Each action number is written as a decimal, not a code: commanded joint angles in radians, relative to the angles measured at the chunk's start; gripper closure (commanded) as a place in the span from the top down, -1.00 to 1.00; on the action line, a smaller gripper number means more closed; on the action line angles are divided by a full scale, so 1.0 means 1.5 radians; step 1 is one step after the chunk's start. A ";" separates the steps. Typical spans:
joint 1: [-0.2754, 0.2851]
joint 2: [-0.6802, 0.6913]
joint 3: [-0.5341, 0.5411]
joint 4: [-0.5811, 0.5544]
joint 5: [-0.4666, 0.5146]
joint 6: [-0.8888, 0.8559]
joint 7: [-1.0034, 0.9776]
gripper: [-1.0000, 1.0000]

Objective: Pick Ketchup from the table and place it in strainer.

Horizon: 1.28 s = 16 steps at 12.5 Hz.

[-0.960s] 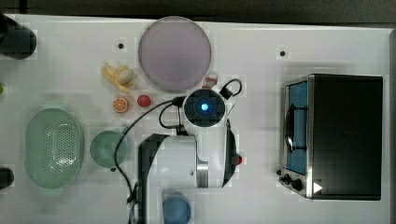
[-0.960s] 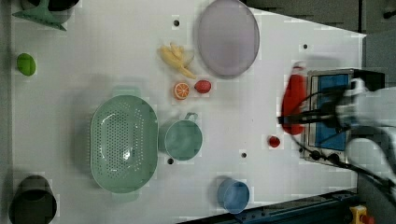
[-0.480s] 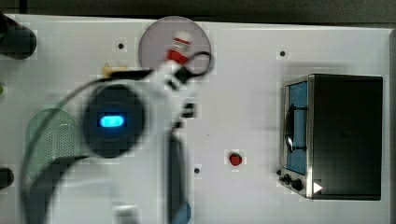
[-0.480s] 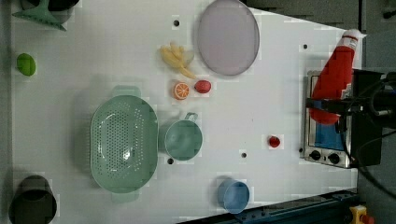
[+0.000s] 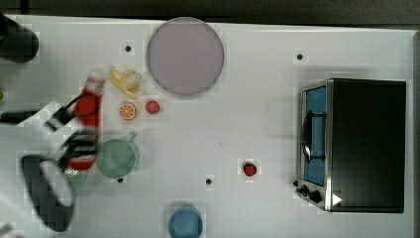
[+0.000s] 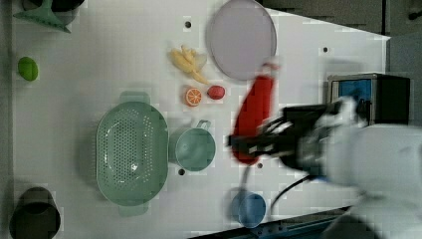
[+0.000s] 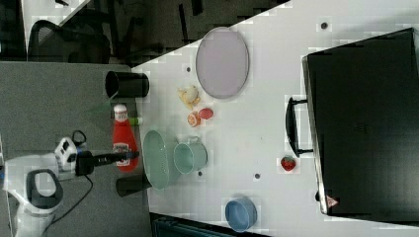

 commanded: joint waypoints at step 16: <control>-0.094 -0.052 -0.011 0.042 -0.011 -0.108 0.269 1.00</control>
